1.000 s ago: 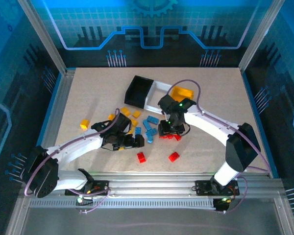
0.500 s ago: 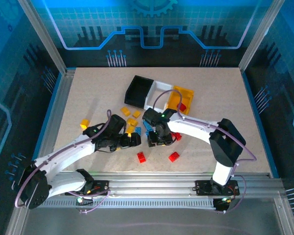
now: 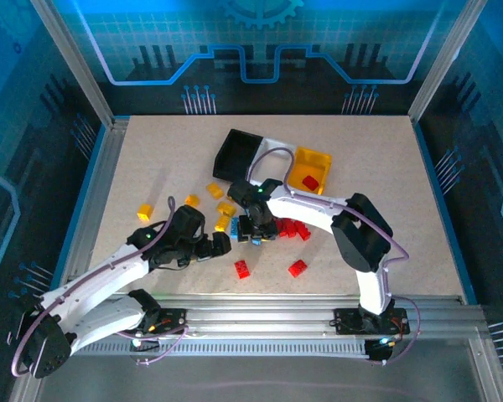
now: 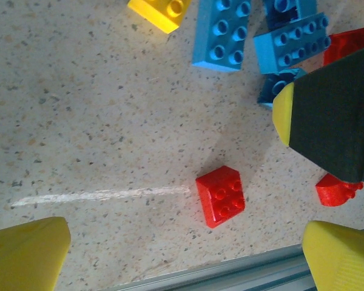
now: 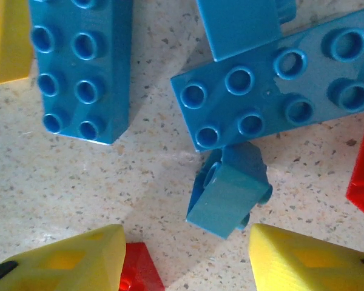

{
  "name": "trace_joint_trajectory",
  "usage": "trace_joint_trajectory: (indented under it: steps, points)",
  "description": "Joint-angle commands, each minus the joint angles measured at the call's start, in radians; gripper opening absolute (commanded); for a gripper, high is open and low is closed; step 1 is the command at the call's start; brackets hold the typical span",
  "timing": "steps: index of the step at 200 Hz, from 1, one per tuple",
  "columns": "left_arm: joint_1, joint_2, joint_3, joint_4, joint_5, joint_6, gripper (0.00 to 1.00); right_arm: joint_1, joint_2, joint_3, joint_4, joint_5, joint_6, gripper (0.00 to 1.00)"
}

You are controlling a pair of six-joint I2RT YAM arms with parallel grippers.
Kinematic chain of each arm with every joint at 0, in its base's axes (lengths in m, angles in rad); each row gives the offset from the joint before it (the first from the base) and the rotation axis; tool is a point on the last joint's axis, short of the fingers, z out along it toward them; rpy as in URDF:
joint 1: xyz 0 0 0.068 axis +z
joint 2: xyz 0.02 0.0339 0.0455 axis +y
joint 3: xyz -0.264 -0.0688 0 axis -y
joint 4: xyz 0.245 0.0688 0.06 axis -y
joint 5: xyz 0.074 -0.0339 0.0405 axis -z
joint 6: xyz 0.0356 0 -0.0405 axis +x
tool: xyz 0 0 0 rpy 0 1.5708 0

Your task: Sort the legos into containers by color

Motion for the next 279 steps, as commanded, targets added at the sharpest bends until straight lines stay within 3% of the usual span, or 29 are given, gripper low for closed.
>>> trace_joint_trajectory:
  steps: [1,32,95,232,279]
  points:
    - [0.006,-0.021,-0.012,-0.035,-0.012,-0.011,0.99,0.002,0.031,0.017,-0.03,0.01,0.029,0.56]
    - [0.015,-0.04,-0.023,-0.046,-0.005,-0.005,0.99,0.003,0.053,0.013,-0.036,0.011,0.033,0.51]
    - [0.032,-0.091,-0.058,-0.062,0.012,-0.009,0.99,-0.009,0.074,0.022,-0.037,0.023,0.027,0.31]
    - [0.072,-0.007,-0.032,0.003,0.066,0.053,0.99,-0.022,-0.156,-0.016,-0.129,0.082,0.002,0.27]
    - [0.079,0.046,-0.017,0.04,0.08,0.061,0.99,-0.125,-0.173,0.092,-0.149,0.072,-0.049,0.27]
